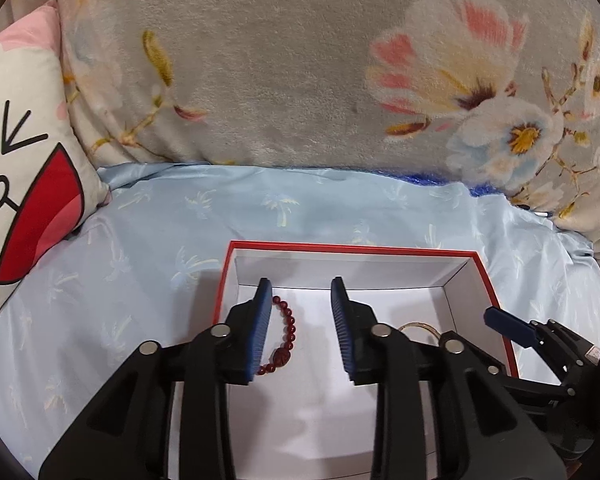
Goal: Organize jewelry
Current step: 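Carry both bracelets into the red box and open both tools, then withdraw both tools from the red box back over the jewelry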
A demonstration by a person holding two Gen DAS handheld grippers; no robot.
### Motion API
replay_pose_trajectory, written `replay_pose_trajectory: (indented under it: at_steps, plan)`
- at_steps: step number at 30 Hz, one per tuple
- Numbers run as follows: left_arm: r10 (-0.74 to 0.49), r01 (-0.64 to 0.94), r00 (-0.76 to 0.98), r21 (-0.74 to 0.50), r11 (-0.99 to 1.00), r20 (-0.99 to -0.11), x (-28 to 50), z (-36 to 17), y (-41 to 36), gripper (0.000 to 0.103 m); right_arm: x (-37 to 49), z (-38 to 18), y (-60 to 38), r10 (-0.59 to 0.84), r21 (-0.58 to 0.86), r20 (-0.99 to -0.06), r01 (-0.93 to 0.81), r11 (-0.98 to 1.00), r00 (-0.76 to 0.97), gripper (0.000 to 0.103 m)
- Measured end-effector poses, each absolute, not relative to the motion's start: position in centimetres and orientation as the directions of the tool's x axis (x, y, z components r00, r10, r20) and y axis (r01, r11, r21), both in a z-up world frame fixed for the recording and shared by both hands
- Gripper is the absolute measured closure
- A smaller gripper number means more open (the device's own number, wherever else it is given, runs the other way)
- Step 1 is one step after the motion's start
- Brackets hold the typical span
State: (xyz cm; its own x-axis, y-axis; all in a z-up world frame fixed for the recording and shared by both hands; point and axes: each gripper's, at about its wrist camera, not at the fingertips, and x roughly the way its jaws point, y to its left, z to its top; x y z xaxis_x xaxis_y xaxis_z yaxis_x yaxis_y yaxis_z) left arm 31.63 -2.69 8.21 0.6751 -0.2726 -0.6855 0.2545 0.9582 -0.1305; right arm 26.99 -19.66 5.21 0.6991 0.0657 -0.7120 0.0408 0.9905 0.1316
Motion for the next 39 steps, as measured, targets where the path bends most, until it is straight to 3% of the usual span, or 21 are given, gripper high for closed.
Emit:
replay_pose_trajectory:
  at_steps: [6,20,39]
  plan:
    - [-0.263,0.246,0.702,-0.121,0.962,-0.662,29.2,9.5,-1.4,0.064,24.2,6.7,-19.5,0.054,0.118,-0.685,0.037,0.992,0.726,0.041]
    - [-0.214,0.227,0.749,-0.060,0.972,-0.627,16.6,10.9,1.6,0.058,10.7,8.6,-18.3,0.017,0.091,-0.629,0.051,0.995,0.778,0.039]
    - [-0.203,0.205,0.622,-0.094,0.974,-0.756,2.8,2.7,4.5,0.058,-3.8,2.4,-17.2,0.006,0.122,-0.705,0.113,0.986,0.709,0.039]
